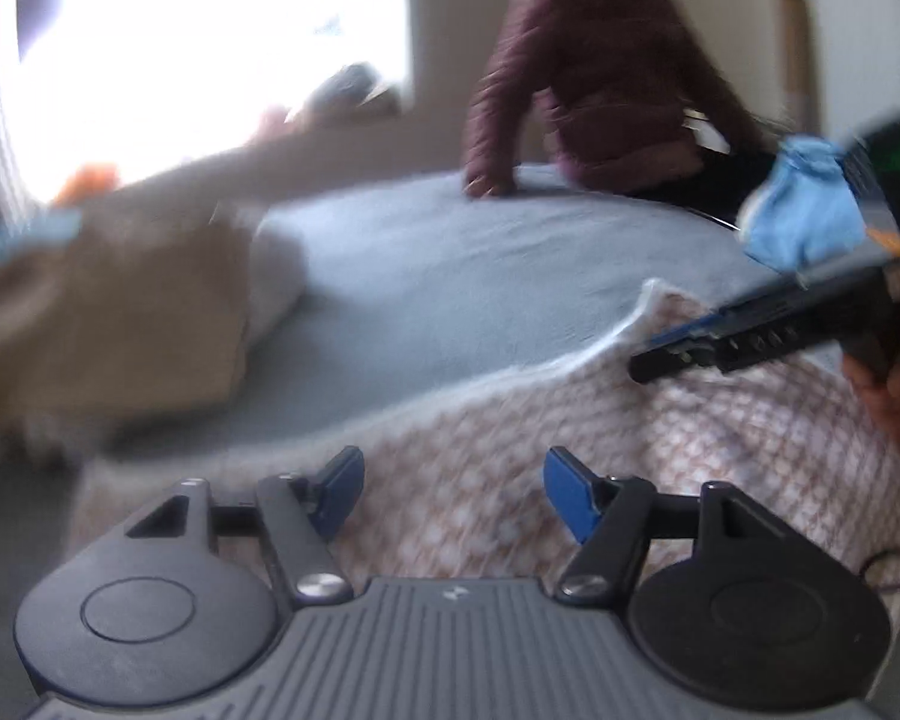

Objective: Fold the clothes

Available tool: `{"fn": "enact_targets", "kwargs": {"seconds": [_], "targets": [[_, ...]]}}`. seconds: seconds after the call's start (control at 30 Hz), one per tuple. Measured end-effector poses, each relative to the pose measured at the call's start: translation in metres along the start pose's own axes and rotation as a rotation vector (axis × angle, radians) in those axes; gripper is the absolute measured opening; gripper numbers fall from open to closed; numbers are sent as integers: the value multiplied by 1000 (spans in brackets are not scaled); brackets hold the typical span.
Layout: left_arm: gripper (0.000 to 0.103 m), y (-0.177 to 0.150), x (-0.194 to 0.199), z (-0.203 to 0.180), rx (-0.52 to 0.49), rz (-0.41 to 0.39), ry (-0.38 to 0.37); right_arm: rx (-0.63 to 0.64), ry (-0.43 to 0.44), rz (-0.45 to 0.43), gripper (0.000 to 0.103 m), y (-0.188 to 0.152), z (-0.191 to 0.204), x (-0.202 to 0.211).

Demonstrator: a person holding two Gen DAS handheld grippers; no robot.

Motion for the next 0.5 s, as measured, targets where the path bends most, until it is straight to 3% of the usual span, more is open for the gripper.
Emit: {"fn": "enact_targets", "kwargs": {"seconds": [0.1, 0.17, 0.23, 0.33, 0.43, 0.5], "targets": [[73, -5, -23, -5, -2, 68, 6, -24, -106, -14, 24, -3, -22, -2], [87, -7, -32, 2, 45, 79, 14, -139, -138, 2, 22, -8, -47, -8], [85, -5, -28, 7, 86, 78, 10, -259, -110, 6, 17, -11, -60, -5], [83, 0, -11, 11, 106, 69, 17, -319, -36, -4, 22, -8, -52, 15], [83, 4, 6, 14, 115, 46, 0, -234, 54, -14, 22, -9, -28, 42], [83, 5, 15, 14, 140, 41, -14, -110, 4, 18, 19, -22, -17, 44]]}}
Point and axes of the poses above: each gripper's, at about its wrist camera, not at the fingertips, and x roughly against the way its jaws point, z to its left, y to its top, the point moved 10 cm from there along -x, roughly the way its jaws point
